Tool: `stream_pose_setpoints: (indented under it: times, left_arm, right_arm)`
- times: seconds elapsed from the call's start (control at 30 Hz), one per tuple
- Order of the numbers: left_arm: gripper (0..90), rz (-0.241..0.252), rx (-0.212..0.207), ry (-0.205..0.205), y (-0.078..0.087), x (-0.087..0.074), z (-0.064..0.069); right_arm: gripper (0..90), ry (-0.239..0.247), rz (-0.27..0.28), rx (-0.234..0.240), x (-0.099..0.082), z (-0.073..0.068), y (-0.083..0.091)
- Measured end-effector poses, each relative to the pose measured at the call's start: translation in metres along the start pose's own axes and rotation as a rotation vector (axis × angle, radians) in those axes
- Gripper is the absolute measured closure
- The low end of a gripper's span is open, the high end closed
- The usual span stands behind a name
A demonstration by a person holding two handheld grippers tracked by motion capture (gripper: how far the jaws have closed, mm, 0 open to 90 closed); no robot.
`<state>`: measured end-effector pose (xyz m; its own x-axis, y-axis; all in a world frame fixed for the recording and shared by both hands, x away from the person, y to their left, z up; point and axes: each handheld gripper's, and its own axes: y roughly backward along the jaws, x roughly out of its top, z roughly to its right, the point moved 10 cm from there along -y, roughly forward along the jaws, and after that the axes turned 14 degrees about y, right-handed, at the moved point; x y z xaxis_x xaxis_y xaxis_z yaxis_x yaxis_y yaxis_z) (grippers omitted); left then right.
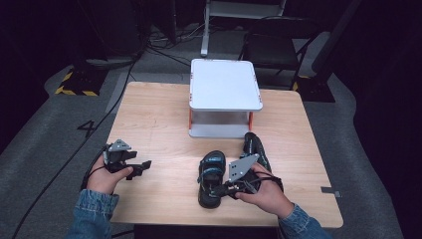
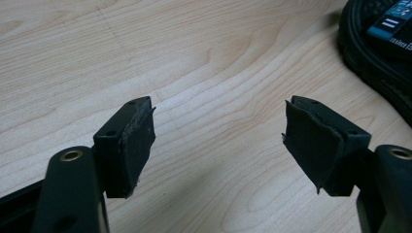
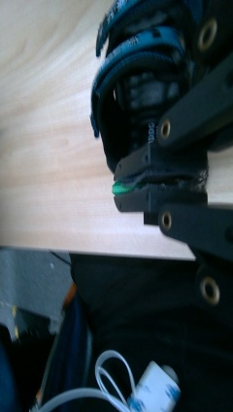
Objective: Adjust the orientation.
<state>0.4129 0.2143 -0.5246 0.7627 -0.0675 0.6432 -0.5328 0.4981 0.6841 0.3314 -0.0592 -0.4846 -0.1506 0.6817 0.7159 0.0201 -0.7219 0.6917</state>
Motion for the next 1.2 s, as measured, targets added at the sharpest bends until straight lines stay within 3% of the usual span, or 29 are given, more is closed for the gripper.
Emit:
stream_pose_setpoints:
  times: [0.07,0.13,0.17,0.2,0.3,0.33,0.43,0.53,0.63,0.77,0.93,1.03,1.2]
  left_arm:
    - [26.9,-0.004,-0.001,0.003,-0.001,0.001,0.001]
    - [26.9,-0.003,-0.006,-0.006,-0.002,0.002,0.002]
    - [26.9,-0.003,-0.006,-0.006,-0.002,0.002,0.002]
    - [26.9,0.005,-0.007,-0.001,-0.002,0.004,0.003]
    - [26.9,0.001,-0.012,-0.010,-0.004,0.006,0.004]
    - [26.9,0.003,-0.009,-0.003,-0.005,0.006,0.004]
    - [27.1,0.008,0.000,-0.017,-0.007,0.009,0.004]
    - [27.3,0.007,-0.007,-0.022,-0.011,0.012,0.006]
    - [27.3,-0.006,-0.010,-0.027,-0.013,0.011,0.007]
    - [27.3,-0.008,-0.012,-0.022,-0.016,0.012,0.007]
    - [27.2,-0.010,-0.020,-0.022,-0.022,0.016,0.009]
    - [27.2,-0.014,-0.023,-0.040,-0.024,0.019,0.011]
    - [27.2,-0.019,-0.029,-0.036,-0.027,0.018,0.014]
  right_arm:
    - [67.6,-0.011,-0.006,-0.033,-0.003,0.005,0.001]
    - [59.6,-0.041,0.026,-0.044,-0.002,0.007,0.007]
    - [59.6,-0.041,0.026,-0.044,-0.002,0.007,0.007]
    - [53.4,-0.052,0.053,-0.106,-0.002,0.017,0.021]
    - [47.7,-0.101,0.068,-0.217,-0.008,0.035,0.044]
    - [47.5,-0.124,0.050,-0.290,-0.017,0.045,0.056]
    - [45.6,-0.194,0.003,-0.439,-0.041,0.068,0.080]
    - [45.4,-0.307,-0.005,-0.536,-0.068,0.085,0.102]
    - [44.5,-0.353,-0.048,-0.598,-0.089,0.093,0.111]
    - [44.1,-0.405,-0.078,-0.602,-0.108,0.096,0.110]
    - [47.3,-0.401,-0.141,-0.583,-0.124,0.095,0.097]
    - [48.8,-0.403,-0.142,-0.584,-0.129,0.094,0.093]
    - [48.8,-0.407,-0.135,-0.592,-0.129,0.093,0.091]
